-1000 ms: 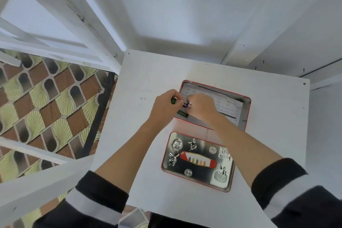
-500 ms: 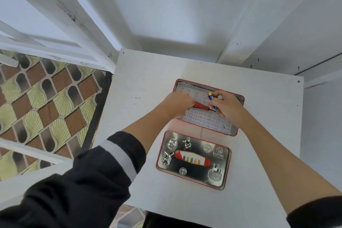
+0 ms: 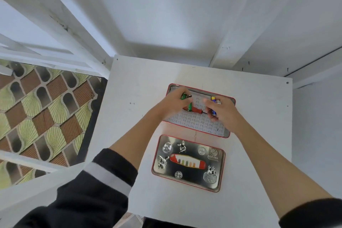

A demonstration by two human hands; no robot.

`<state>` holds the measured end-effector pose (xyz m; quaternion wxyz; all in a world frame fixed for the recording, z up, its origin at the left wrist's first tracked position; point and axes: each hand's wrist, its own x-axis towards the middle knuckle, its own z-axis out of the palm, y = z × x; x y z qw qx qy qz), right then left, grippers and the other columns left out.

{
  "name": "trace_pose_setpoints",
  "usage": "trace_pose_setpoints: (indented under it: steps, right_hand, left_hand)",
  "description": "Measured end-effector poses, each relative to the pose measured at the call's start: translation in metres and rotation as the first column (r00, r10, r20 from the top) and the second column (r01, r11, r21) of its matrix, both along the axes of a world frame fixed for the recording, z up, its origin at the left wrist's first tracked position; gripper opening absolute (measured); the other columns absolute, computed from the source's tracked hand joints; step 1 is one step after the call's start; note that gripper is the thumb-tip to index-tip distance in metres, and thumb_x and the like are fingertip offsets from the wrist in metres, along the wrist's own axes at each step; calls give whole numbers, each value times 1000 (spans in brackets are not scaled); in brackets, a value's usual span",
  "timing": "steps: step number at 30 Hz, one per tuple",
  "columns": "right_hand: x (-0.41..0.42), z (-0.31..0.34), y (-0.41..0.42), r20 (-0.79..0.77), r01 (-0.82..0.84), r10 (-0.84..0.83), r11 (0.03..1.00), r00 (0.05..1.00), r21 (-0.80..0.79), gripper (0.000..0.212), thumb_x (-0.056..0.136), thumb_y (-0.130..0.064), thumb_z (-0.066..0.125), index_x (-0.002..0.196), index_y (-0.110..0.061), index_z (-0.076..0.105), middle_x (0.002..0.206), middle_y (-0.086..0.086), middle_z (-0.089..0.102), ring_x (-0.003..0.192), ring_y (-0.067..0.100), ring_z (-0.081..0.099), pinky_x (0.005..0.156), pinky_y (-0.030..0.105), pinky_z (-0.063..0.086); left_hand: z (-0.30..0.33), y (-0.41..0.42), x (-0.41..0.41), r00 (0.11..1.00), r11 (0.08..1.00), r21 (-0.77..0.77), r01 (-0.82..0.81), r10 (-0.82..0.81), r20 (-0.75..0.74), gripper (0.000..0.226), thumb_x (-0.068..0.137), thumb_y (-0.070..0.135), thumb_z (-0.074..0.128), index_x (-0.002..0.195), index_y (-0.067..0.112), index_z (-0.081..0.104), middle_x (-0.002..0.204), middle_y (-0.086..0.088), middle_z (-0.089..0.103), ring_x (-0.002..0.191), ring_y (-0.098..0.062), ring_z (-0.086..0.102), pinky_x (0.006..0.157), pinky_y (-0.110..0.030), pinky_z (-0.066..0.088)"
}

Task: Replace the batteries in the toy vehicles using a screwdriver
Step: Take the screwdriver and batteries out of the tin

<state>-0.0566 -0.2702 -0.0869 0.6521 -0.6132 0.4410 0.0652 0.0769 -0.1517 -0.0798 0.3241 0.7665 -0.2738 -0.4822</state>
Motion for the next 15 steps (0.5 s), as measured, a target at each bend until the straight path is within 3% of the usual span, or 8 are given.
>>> trace_pose_setpoints:
  steps: [2,4,6,8,11,13,15]
  right_hand:
    - [0,4,1,0,-1,1,1000,1000,-18,18,89,-26,60,79,-12,55,63,4,54,46,11,49,44,17,43]
    - [-1,7,1,17,26,-26,1000,1000,-7,16,90,-24,59,80,-12,55,63,4,52,47,12,45,45,19,40]
    - [-3,10,0,43,68,-69,997,997,31,14,90,-23,59,83,-13,55,64,5,50,46,12,43,43,20,37]
    - [-4,11,-2,51,81,-83,996,995,34,15,90,-24,60,82,-13,55,64,5,50,44,12,43,42,20,37]
    - [-7,11,-5,53,85,-85,996,995,16,19,89,-26,61,79,-12,54,63,5,51,44,12,42,42,20,37]
    - [-9,11,-5,61,108,-110,993,992,46,18,88,-26,61,79,-12,54,63,5,50,45,13,41,42,22,35]
    - [-11,10,-5,64,128,-132,990,989,61,17,88,-26,62,81,-13,55,62,5,50,45,13,40,41,22,33]
  left_hand:
    - [2,2,-2,974,993,5,-120,119,-193,9,104,14,41,103,9,48,80,0,54,71,-13,52,60,-18,45]
    - [-2,-1,-5,953,984,38,-172,176,-247,9,103,9,38,101,9,46,77,-3,51,66,-13,53,57,-21,49]
    - [-9,-7,-10,993,992,57,-112,113,-30,4,99,7,45,97,9,47,78,-2,50,64,-14,50,52,-19,44]
    - [-20,-13,-13,957,993,100,62,-87,276,5,96,7,52,93,10,49,81,-2,51,68,-15,47,54,-18,37]
    - [-31,-20,-16,723,890,293,349,-455,520,8,98,18,53,100,11,55,92,-5,58,78,-19,51,64,-25,39]
    - [-34,-22,-18,582,811,409,419,-585,564,15,100,20,50,111,10,53,93,-5,56,84,-22,54,65,-29,39]
    - [-37,-21,-21,507,769,463,441,-639,578,18,100,17,48,116,9,50,96,-7,60,90,-24,61,64,-29,40]
